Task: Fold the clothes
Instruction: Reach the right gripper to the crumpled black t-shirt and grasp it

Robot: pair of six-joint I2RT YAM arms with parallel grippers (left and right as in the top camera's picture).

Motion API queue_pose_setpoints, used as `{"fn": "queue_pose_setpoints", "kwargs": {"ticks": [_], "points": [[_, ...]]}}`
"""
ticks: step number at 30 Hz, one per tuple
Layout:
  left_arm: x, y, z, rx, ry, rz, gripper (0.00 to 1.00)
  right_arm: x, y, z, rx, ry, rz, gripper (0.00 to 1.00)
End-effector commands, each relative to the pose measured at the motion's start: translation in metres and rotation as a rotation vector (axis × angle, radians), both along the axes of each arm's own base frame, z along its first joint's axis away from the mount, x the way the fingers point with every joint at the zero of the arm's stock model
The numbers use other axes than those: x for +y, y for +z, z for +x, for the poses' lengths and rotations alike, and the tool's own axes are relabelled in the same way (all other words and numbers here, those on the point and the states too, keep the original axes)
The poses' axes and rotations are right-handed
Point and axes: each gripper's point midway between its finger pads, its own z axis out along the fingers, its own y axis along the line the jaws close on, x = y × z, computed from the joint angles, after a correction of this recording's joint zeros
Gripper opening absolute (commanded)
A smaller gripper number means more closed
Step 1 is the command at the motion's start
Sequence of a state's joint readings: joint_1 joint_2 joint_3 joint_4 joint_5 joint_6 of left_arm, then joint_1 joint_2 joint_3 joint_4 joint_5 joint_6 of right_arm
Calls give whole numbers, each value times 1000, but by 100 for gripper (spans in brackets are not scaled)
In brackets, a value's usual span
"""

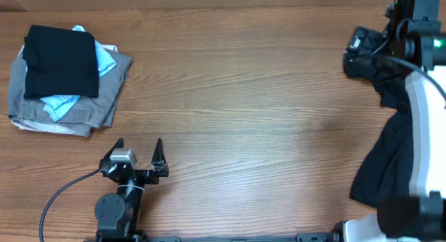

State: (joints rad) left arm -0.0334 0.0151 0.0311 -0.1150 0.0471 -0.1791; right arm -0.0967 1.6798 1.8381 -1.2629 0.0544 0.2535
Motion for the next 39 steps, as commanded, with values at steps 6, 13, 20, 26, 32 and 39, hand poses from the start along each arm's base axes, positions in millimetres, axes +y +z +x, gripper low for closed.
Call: {"fn": "queue_pose_setpoints", "kwargs": {"ticks": [6, 13, 20, 26, 32, 39], "points": [[1, -1, 0, -6, 5, 23, 100, -41, -61, 21, 143, -90, 38, 19], [1, -1, 0, -6, 5, 23, 100, -67, -129, 39, 248, -147, 67, 4], [1, -1, 0, -6, 5, 23, 100, -77, -185, 65, 270, -149, 69, 4], [1, -1, 0, -6, 5, 23, 100, -77, -217, 69, 308, -152, 78, 4], [1, -1, 0, -6, 5, 23, 100, -81, -238, 78, 299, -155, 70, 4], [1, -1, 0, -6, 5, 23, 100, -91, -237, 94, 236, -168, 29, 4]]}}
